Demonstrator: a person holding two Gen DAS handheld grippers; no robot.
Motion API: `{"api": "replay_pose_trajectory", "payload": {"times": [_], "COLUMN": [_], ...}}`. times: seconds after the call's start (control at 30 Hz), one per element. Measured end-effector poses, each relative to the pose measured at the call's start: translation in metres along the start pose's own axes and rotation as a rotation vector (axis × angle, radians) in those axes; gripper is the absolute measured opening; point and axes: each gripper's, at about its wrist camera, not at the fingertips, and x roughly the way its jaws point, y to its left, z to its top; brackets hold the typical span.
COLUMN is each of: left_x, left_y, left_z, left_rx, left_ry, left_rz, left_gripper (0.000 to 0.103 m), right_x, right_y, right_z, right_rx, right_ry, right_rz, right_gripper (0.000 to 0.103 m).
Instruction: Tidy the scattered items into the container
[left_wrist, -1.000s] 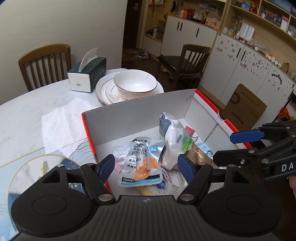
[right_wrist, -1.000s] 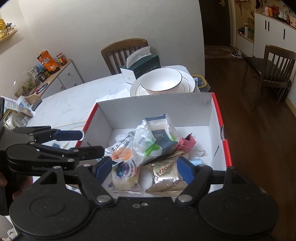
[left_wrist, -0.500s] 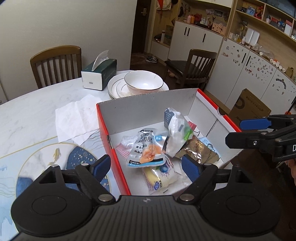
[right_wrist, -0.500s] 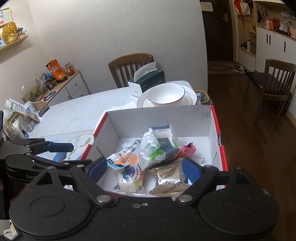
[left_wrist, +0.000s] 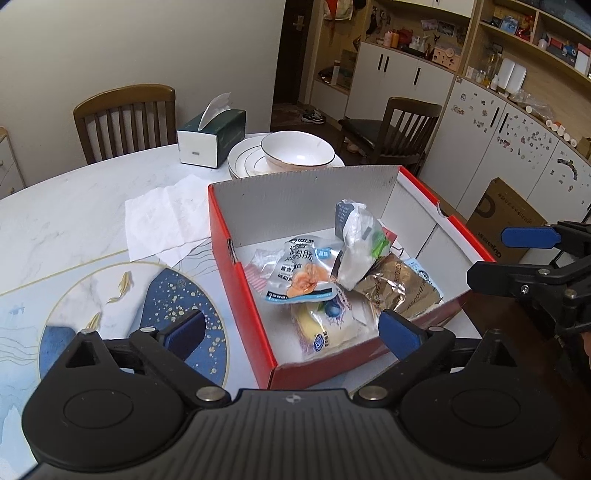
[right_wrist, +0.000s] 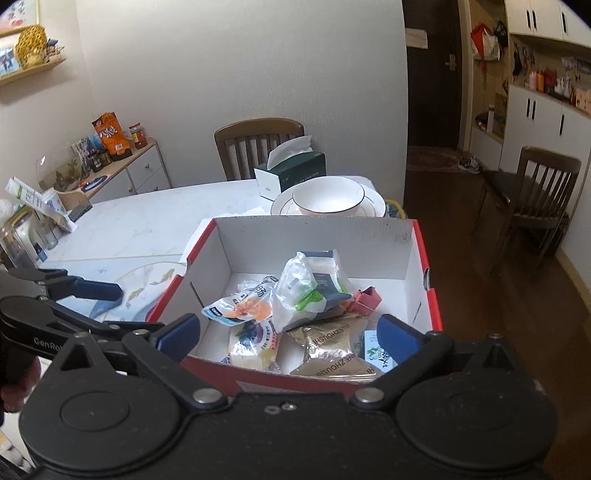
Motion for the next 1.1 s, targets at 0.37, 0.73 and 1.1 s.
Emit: {"api": "replay_pose_trajectory", "payload": {"times": [0.37,0.73,1.1], "left_x": [-0.007,-0.006,-0.007], "left_y": [0.0,-0.004,-0.01], "left_z": [-0.009,-0.011,-0.013], "left_rx": [-0.006,0.003,0.028], "left_ry": [0.0,0.002,0.005], "left_rz": [-0.016,-0.04,-0.04], "left_gripper": [0.101,0.101,0.101], "right_x": [-0.005,-0.007,-0.007], "right_y": [0.007,0.011,0.01], "right_z": [-0.011,-0.015,-0.019], "right_rx": [0.02,0.028,0.048], "right_ry": [-0.005,0.003,0.013], "right_rz": [-0.004,-0.001,0.005], "right_gripper": [0.102,0.102,0.102]}}
